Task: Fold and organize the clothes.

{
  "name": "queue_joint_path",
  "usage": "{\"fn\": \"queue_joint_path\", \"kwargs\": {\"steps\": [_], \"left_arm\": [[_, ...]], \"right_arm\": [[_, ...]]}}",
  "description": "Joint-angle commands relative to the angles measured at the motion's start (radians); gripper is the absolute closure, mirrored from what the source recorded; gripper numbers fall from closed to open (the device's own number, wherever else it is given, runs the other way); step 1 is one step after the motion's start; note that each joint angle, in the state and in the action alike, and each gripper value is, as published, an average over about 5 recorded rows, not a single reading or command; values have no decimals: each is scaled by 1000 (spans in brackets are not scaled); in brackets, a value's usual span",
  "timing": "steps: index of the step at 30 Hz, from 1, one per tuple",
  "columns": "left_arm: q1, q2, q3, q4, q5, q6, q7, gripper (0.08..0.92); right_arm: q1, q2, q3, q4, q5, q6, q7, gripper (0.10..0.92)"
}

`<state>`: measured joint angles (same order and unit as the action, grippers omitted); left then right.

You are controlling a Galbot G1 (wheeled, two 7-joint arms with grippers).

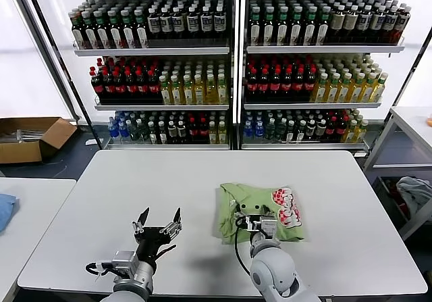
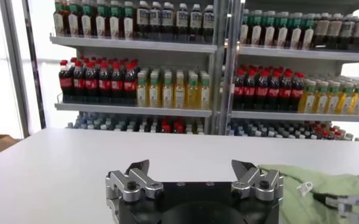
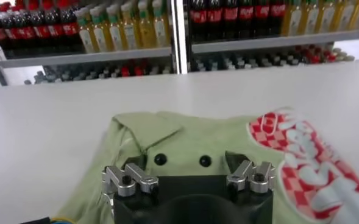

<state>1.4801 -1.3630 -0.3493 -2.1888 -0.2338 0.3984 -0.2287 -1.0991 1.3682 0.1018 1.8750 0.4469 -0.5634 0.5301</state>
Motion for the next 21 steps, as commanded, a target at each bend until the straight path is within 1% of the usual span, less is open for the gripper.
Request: {"fn": "queue_joint_path", "kwargs": {"steps": [1,9,17,21], "left_arm": [[-5,-2,3,6,-1,0,1,177],[-27,-13,23,28,1,2,2,177],[-22,-14,24,35,3,1,4,177],[-21,-12,22,36,3,2,5,177]], "right_arm": [[-86,-91,101,201,-7,-4,14,203],[-230,-77,185,197,51,29,2,203],[-279,-26,211,205,79,35,21,203],[-278,-21,221,181,99,38,24,203]]}}
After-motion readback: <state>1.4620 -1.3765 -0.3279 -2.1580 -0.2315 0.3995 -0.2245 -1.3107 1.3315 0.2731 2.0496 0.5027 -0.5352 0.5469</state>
